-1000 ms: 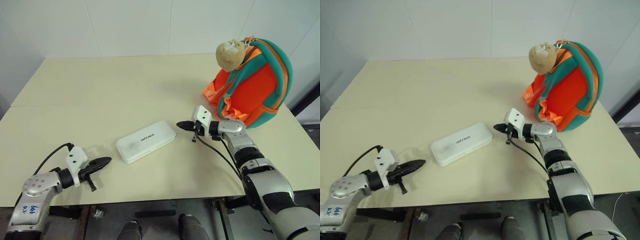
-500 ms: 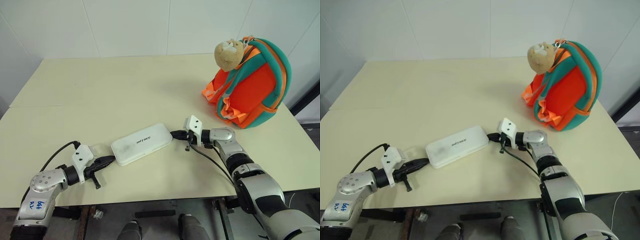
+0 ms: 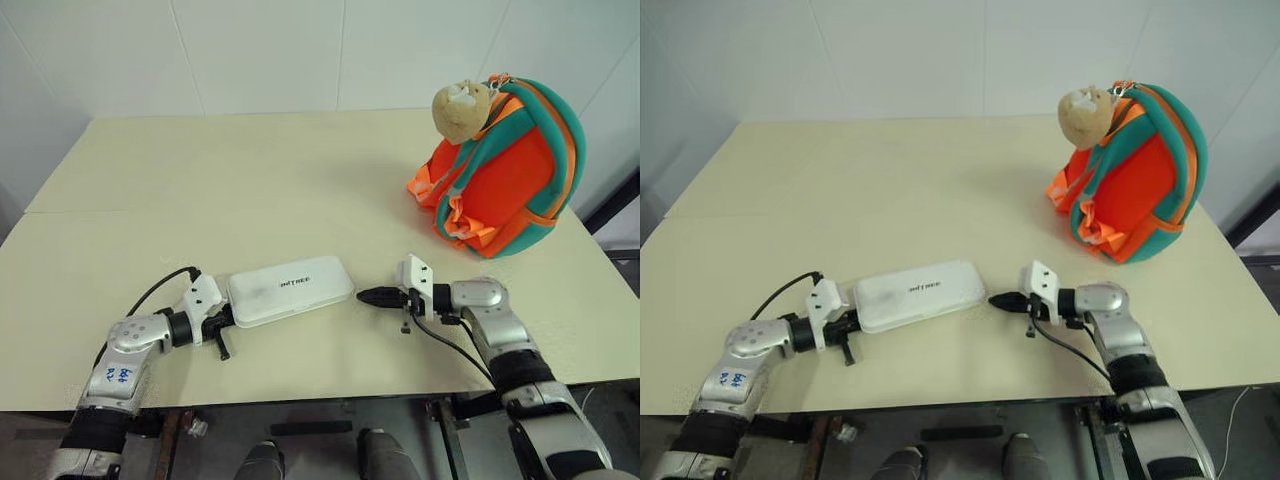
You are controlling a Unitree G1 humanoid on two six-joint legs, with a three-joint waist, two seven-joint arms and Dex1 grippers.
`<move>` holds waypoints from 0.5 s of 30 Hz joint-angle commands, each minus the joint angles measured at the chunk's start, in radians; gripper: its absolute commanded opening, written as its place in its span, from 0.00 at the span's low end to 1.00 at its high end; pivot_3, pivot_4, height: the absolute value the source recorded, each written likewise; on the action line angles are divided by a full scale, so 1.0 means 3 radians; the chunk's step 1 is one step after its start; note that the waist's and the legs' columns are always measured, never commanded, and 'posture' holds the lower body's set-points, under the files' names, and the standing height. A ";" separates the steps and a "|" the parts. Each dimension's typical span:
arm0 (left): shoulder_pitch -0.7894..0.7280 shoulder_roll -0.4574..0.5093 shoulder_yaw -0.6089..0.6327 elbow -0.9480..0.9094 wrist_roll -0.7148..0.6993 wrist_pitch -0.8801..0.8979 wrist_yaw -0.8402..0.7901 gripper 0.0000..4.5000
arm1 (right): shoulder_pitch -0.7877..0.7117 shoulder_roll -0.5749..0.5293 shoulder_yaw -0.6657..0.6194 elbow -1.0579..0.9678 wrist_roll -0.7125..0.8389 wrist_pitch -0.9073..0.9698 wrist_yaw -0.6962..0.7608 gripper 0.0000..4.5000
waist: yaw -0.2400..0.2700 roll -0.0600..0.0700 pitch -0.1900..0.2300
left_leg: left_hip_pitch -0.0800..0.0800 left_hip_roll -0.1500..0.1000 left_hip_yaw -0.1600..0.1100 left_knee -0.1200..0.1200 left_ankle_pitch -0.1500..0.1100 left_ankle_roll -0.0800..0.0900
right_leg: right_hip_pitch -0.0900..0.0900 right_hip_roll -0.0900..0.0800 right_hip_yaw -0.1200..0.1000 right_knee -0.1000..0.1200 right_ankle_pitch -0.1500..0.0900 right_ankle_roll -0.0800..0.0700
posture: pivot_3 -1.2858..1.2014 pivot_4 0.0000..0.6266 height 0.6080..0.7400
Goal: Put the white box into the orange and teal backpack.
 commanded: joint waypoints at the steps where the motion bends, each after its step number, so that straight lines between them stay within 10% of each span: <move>1: 0.0010 0.0122 -0.0005 0.0086 0.0131 -0.0014 0.0002 0.01 | 0.0077 -0.0092 -0.0097 -0.0309 0.0113 0.0146 -0.0108 0.00 | -0.0014 0.0000 0.0000 | 0.0001 0.0000 0.0001 0.0001 0.0000 0.0000 | 0.0001 0.0000 0.0000 0.0000 0.0000 0.0000 | 0.52 0.24 1.00; 15: 0.0630 0.0520 0.0599 -0.0743 -0.0289 0.0694 0.0181 0.01 | -0.0051 0.0054 -0.0003 -0.0191 0.0154 0.0132 -0.0278 0.00 | -0.0018 0.0000 0.0000 | 0.0003 0.0003 0.0000 0.0001 0.0000 0.0001 | 0.0002 0.0001 0.0001 0.0000 -0.0002 -0.0004 | 0.52 0.24 1.00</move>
